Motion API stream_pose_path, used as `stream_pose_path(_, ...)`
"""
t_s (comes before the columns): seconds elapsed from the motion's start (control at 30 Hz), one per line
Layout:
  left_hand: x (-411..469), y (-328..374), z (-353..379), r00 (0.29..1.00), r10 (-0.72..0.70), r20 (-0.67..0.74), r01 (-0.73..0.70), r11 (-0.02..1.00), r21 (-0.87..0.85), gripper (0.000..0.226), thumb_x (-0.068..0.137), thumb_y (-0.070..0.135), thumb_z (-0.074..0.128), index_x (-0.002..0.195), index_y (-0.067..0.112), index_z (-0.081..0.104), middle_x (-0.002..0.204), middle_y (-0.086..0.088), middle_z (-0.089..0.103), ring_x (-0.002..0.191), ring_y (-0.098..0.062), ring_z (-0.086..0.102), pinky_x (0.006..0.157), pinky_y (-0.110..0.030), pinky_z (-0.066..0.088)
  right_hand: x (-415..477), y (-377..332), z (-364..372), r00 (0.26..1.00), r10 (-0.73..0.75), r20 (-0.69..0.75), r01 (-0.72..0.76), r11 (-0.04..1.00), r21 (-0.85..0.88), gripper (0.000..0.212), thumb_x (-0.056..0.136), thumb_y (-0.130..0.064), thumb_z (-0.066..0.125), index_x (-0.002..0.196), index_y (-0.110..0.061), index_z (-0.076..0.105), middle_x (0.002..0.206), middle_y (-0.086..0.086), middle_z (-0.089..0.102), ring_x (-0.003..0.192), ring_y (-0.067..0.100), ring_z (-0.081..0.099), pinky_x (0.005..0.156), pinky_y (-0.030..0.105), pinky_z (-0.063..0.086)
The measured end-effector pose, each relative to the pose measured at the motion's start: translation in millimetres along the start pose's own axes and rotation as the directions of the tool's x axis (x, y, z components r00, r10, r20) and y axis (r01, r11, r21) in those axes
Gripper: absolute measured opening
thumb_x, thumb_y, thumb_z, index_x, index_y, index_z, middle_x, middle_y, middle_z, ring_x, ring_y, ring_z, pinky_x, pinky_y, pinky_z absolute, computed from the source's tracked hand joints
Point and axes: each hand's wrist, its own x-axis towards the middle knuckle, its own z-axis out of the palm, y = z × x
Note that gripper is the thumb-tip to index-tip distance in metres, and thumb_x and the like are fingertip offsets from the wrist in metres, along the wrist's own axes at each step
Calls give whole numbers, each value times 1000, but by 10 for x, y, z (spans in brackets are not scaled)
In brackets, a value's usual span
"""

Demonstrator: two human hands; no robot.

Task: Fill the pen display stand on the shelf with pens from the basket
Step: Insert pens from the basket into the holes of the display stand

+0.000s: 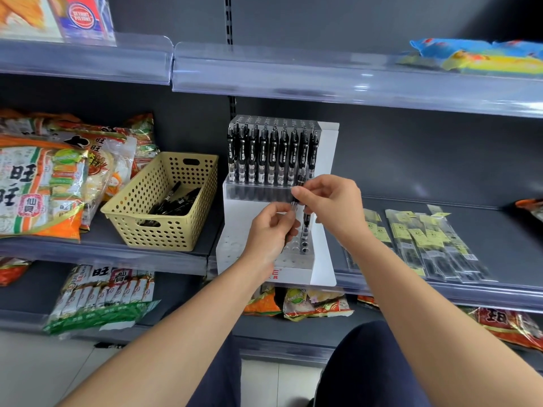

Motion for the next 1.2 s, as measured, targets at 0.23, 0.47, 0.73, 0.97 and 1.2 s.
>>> stream_pose_path(0.23,47,-24,-89,999,32,-29,-30,996,79,16,96,15,55,99,29,62,104,3,67,97,-11,61,80,-24,46,99,-52,38,997,28,-69,-36,994,-107,21,80,-27,76,65,-25,61,64,-1,69,64,19,69,69,41,59)
stream_pose_path(0.47,107,-70,-167,995,19,-100,-7,994,112,23,95,9,53,96,31,61,111,-1,65,106,-17,60,85,-30,50,144,-100,65,989,-73,-126,29,947,-320,18,86,-31,68,87,-13,70,64,-9,59,71,13,60,66,22,43)
stream_pose_path(0.73,130,-96,-200,995,9,-102,4,992,129,22,95,8,52,99,27,62,111,-3,65,106,-18,60,95,-35,50,184,-43,98,995,-54,-83,22,939,-344,18,85,-32,69,86,-15,67,67,-11,56,72,12,57,66,22,40)
stream_pose_path(0.97,180,-68,-172,998,-4,-59,14,984,175,29,99,10,47,121,23,60,118,6,62,110,-9,56,95,-26,44,202,-68,115,998,-45,-32,32,944,-329,12,88,-25,64,87,-14,68,68,-10,59,70,13,57,59,20,40)
stream_pose_path(1.2,215,-21,-114,1000,10,-15,-6,976,217,19,96,13,53,88,24,66,90,-1,71,82,-16,59,78,-30,46,226,-57,108,994,42,98,-33,995,-92,20,92,-14,59,109,-5,66,90,9,71,71,18,62,81,40,56)
